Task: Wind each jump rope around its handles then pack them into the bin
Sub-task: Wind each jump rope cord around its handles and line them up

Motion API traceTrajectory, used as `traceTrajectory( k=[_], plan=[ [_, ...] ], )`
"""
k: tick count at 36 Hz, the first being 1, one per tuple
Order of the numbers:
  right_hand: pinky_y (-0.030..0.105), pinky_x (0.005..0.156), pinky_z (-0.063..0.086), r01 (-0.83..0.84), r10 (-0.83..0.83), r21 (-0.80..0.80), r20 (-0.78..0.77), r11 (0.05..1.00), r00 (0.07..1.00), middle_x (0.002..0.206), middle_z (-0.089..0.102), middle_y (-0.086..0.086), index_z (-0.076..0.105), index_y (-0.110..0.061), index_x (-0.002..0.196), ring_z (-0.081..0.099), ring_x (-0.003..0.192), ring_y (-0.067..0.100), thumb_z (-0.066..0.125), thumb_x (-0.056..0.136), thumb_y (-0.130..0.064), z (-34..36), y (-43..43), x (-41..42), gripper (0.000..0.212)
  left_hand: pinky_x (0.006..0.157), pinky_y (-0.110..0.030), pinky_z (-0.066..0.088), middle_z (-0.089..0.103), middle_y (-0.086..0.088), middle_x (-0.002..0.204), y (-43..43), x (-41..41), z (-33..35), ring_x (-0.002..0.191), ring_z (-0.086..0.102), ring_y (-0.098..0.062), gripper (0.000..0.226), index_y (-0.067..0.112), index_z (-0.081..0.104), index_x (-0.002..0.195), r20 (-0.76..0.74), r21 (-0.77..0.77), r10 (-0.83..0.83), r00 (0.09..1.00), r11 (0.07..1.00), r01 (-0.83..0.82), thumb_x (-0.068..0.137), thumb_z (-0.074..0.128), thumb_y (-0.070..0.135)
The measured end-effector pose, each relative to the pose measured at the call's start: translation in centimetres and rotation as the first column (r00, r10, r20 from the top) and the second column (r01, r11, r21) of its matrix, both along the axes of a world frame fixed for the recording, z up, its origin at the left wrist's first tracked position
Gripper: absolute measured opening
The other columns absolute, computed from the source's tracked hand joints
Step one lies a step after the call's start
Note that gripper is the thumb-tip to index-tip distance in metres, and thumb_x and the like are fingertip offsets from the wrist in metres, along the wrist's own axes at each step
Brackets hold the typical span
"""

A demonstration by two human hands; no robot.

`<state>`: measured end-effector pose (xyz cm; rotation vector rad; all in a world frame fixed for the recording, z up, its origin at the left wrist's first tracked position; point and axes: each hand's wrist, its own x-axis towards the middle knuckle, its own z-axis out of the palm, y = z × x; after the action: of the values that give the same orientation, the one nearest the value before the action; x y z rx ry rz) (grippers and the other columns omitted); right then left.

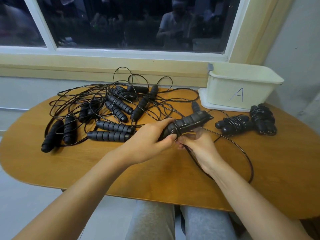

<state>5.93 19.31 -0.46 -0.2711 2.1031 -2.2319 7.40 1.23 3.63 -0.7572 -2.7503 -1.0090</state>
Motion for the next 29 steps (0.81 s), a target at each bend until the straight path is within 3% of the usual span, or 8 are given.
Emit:
traceTrajectory(
  k=[4, 10, 14, 15, 18, 22, 25, 29],
  plan=[
    [0.029, 0.067, 0.054, 0.045, -0.04, 0.08, -0.065, 0.996, 0.997, 0.082, 0.076, 0.005, 0.067, -0.004, 0.112, 0.069, 0.071, 0.018, 0.074, 0.084, -0.004, -0.2, -0.2, 0.1, 0.029, 0.095, -0.024, 0.046, 0.06, 0.009, 0.128, 0.1, -0.1, 0.2, 0.113, 0.056, -0.002, 0.08, 0.019, 0.038, 0.149, 0.031, 0.042, -0.014, 0.999, 0.999, 0.013, 0.087, 0.043, 0.068],
    [0.025, 0.067, 0.055, 0.027, -0.025, 0.037, -0.044, 0.999, 0.999, 0.084, 0.077, 0.002, 0.065, -0.02, 0.109, 0.069, 0.071, 0.014, 0.073, 0.085, -0.012, -0.4, -0.5, 0.7, 0.027, 0.079, -0.032, 0.054, 0.068, 0.008, 0.102, 0.4, -0.7, -1.0, 0.089, 0.063, -0.005, 0.062, 0.022, 0.052, 0.135, -0.054, 0.053, 0.039, 0.998, 0.998, -0.036, 0.089, 0.052, 0.064],
    [0.018, 0.071, 0.051, -0.076, 0.107, 0.237, -0.123, 0.968, 0.987, 0.072, 0.071, -0.002, 0.067, -0.023, 0.103, 0.063, 0.067, 0.006, 0.066, 0.092, -0.009, -0.9, 0.4, 0.6, 0.018, 0.078, -0.025, 0.048, 0.064, 0.009, 0.103, 0.0, -0.8, -1.1, 0.09, 0.058, -0.006, 0.065, 0.021, 0.057, 0.13, -0.148, 0.037, 0.067, 0.987, 0.997, -0.062, 0.085, 0.044, 0.066],
    [0.015, 0.072, 0.048, -0.102, 0.156, 0.319, -0.148, 0.942, 0.977, 0.067, 0.067, -0.006, 0.069, -0.018, 0.096, 0.061, 0.066, 0.002, 0.063, 0.094, -0.01, -0.9, 0.8, 0.7, 0.01, 0.079, -0.025, 0.048, 0.064, 0.008, 0.104, -0.3, -0.9, -1.0, 0.093, 0.058, -0.008, 0.065, 0.021, 0.057, 0.131, -0.167, 0.034, 0.071, 0.983, 0.997, -0.066, 0.085, 0.043, 0.066],
    [0.01, 0.08, 0.043, -0.096, 0.253, 0.527, -0.235, 0.845, 0.938, 0.064, 0.059, -0.013, 0.07, -0.018, 0.078, 0.059, 0.071, 0.001, 0.057, 0.098, -0.016, -0.9, 2.2, 0.6, 0.024, 0.081, -0.02, 0.046, 0.061, 0.01, 0.107, -1.2, -1.1, -0.9, 0.096, 0.056, -0.006, 0.066, 0.019, 0.056, 0.132, -0.194, 0.048, 0.095, 0.976, 0.995, -0.087, 0.085, 0.043, 0.064],
    [0.037, 0.09, 0.047, -0.004, 0.271, 0.724, -0.254, 0.69, 0.928, 0.081, 0.061, -0.013, 0.061, -0.042, 0.075, 0.058, 0.092, 0.006, 0.051, 0.098, -0.035, -1.1, 4.0, -0.1, 0.025, 0.081, -0.016, 0.043, 0.06, 0.011, 0.11, -2.2, -1.6, -0.9, 0.099, 0.053, -0.003, 0.063, 0.021, 0.055, 0.131, -0.227, 0.072, 0.133, 0.965, 0.99, -0.12, 0.085, 0.045, 0.063],
    [0.038, 0.094, 0.042, 0.007, 0.28, 0.801, -0.218, 0.599, 0.935, 0.095, 0.056, -0.019, 0.062, -0.041, 0.084, 0.05, 0.104, -0.001, 0.049, 0.097, -0.038, -1.0, 5.1, -0.2, 0.019, 0.08, -0.027, 0.046, 0.06, 0.007, 0.111, -2.9, -1.9, -1.1, 0.102, 0.053, -0.009, 0.062, 0.021, 0.054, 0.133, -0.335, -0.001, 0.16, 0.928, 0.985, -0.171, 0.087, 0.046, 0.061],
    [0.038, 0.095, 0.041, -0.075, 0.342, 0.874, -0.107, 0.48, 0.934, 0.099, 0.058, -0.018, 0.064, -0.041, 0.085, 0.043, 0.11, -0.001, 0.051, 0.096, -0.041, -1.3, 6.5, -1.6, 0.017, 0.078, -0.023, 0.043, 0.062, 0.0, 0.11, -3.3, -1.9, -1.8, 0.1, 0.052, -0.013, 0.062, 0.013, 0.056, 0.132, -0.557, -0.172, 0.045, 0.829, 0.971, -0.168, 0.088, 0.05, 0.057]
  ],
)
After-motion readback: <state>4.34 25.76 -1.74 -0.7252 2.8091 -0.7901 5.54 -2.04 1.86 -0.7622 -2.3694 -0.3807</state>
